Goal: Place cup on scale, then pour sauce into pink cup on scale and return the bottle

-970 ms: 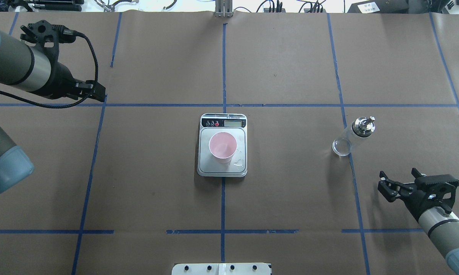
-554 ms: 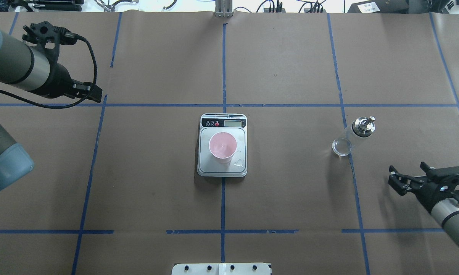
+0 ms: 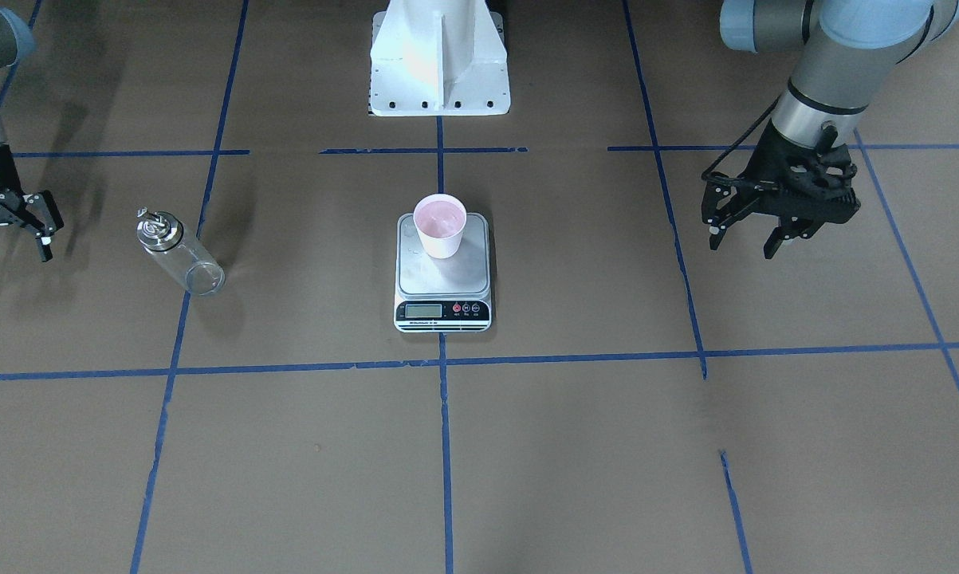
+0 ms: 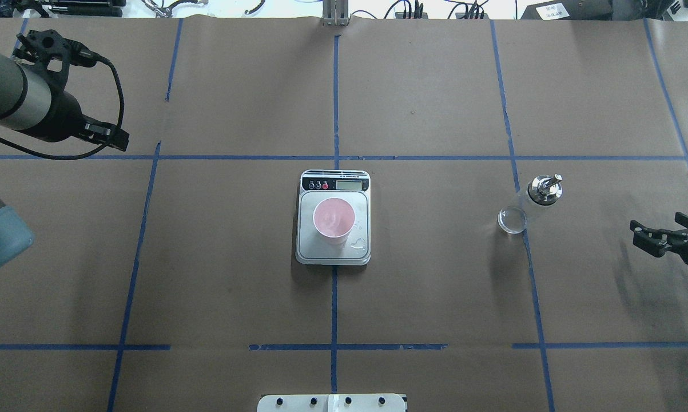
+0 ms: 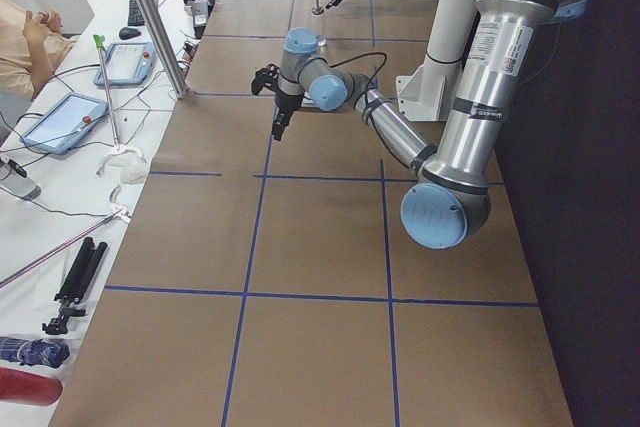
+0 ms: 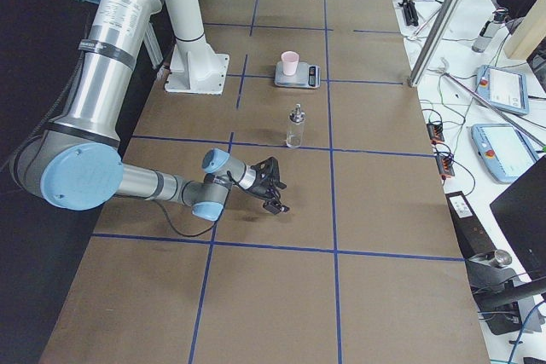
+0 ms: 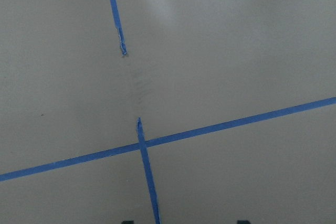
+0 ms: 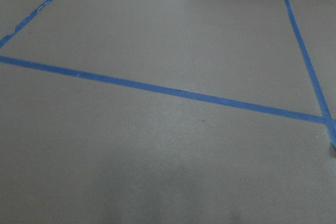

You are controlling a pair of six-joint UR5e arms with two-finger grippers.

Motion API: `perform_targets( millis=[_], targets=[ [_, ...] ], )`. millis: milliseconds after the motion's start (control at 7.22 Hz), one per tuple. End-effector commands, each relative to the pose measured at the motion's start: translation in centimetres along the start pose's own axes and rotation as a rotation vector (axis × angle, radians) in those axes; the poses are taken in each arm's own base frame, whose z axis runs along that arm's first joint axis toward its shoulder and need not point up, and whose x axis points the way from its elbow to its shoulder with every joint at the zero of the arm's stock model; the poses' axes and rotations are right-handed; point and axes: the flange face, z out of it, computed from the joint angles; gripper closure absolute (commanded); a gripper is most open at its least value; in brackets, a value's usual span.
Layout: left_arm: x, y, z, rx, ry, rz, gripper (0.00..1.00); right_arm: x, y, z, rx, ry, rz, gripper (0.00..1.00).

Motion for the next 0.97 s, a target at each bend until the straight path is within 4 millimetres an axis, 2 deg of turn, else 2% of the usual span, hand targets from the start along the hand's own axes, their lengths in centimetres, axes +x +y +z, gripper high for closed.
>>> perform_targets(
  millis=[0,139,277,416,554,693,831],
  targets=[
    [-5.8,1.0,-0.3,0.016,-0.039,0.048,0.27,5.6,-8.3,-0.5,-0.109,-0.081,0.023,0.00],
    [-9.1,1.1,-0.3,0.005,-0.020,0.064,0.27,8.1,-11.8,-0.9,-0.182,-0.115,0.007,0.00],
    [-14.2,0.9,-0.7,0.000,0.006,0.091,0.27,10.4,-14.7,-1.3,-0.244,-0.129,-0.040,0.00],
    [-20.7,1.2,-1.0,0.001,0.021,0.128,0.27,12.6,-17.2,-1.5,-0.325,-0.152,-0.055,0.00],
    [-26.6,1.5,-1.1,-0.007,0.040,0.123,0.27,14.0,-20.2,-1.5,-0.401,-0.179,-0.051,0.00],
    [-32.2,2.2,-1.7,-0.001,0.029,0.132,0.27,15.7,-21.9,-1.8,-0.462,-0.191,-0.079,0.00],
    [-34.8,2.5,-2.6,0.000,0.039,0.101,0.26,16.6,-22.3,-1.3,-0.538,-0.200,-0.119,0.00]
  ],
)
